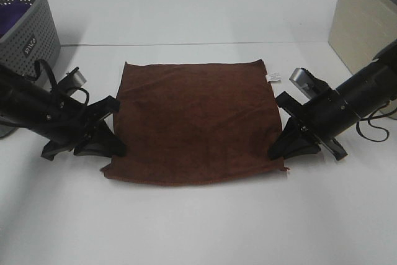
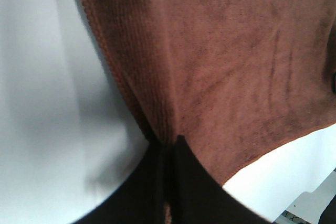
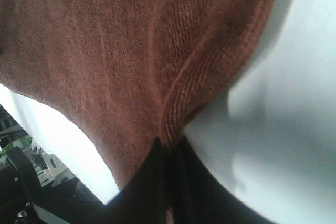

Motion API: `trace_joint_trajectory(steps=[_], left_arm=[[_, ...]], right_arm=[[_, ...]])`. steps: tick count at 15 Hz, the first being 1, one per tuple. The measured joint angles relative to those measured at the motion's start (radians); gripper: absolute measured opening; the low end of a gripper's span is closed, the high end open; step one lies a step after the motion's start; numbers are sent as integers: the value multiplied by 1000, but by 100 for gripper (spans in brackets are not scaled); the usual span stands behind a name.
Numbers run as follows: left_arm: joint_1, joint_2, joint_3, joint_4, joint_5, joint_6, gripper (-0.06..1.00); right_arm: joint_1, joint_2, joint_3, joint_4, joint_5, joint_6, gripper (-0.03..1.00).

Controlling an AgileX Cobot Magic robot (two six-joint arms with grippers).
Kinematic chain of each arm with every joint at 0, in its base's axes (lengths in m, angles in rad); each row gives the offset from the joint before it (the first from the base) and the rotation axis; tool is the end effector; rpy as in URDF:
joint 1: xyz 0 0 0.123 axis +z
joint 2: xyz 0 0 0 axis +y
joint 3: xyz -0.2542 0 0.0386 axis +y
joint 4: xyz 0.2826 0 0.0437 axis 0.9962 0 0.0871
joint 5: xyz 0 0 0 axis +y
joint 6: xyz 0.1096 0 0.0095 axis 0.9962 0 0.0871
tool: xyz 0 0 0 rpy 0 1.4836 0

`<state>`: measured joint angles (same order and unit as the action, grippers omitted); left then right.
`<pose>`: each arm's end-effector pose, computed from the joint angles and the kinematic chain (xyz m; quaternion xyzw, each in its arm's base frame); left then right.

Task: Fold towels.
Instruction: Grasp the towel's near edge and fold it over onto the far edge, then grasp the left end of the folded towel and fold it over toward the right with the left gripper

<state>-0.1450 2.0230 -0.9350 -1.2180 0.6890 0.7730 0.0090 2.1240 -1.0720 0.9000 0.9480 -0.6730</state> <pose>0.3281 -0.1143 0.0203 -0.0518 0.9389 -0.3354 0.0576 0.3347 0.0730 0.0109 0.0045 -0.9399 -0.3383 0.0455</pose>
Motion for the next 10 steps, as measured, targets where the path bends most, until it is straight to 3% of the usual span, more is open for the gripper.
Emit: trace_joint_trajectory(steps=[5, 10], left_arm=[[0, -94, 193, 30, -13, -17, 0], [0, -142, 143, 37, -13, -63, 0]], right_arm=[[0, -155, 228, 3, -51, 0, 0], [2, -190, 174, 6, -38, 0, 0]])
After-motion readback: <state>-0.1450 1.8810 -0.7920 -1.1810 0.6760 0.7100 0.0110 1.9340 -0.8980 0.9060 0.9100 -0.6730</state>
